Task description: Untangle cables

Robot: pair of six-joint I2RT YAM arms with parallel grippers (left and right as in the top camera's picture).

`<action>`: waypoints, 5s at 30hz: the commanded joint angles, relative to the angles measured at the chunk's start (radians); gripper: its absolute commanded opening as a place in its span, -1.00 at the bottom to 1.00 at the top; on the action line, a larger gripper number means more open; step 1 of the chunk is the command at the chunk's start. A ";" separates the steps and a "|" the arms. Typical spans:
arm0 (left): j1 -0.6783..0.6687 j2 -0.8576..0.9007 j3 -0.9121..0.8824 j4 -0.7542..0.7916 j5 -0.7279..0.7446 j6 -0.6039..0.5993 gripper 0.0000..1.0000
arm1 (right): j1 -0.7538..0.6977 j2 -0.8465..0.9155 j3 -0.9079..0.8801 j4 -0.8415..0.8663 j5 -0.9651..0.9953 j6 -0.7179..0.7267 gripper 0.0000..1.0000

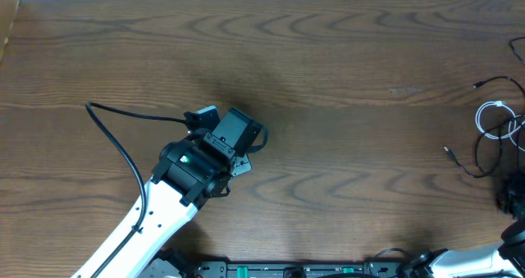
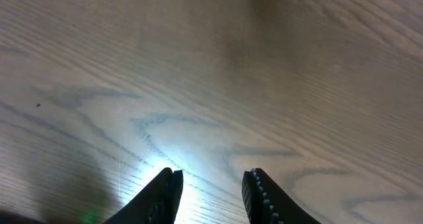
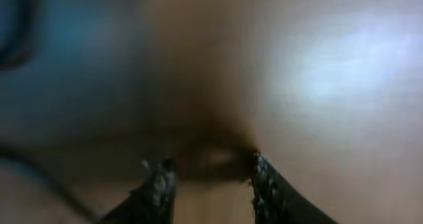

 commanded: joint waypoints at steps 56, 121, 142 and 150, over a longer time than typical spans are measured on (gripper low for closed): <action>0.002 -0.006 -0.011 -0.004 -0.013 -0.002 -0.29 | -0.038 -0.171 -0.157 0.677 -1.020 -0.294 -0.94; 0.002 -0.002 -0.011 -0.005 -0.009 -0.002 -0.29 | 0.233 -0.262 0.249 -0.133 0.343 -0.356 -0.02; 0.002 0.001 -0.011 -0.034 -0.010 -0.002 -0.29 | 0.154 -0.037 0.245 -0.097 0.425 -0.353 0.10; 0.002 0.001 -0.011 -0.019 -0.010 -0.002 -0.29 | 0.147 -0.037 0.245 -0.022 -0.072 -0.486 0.22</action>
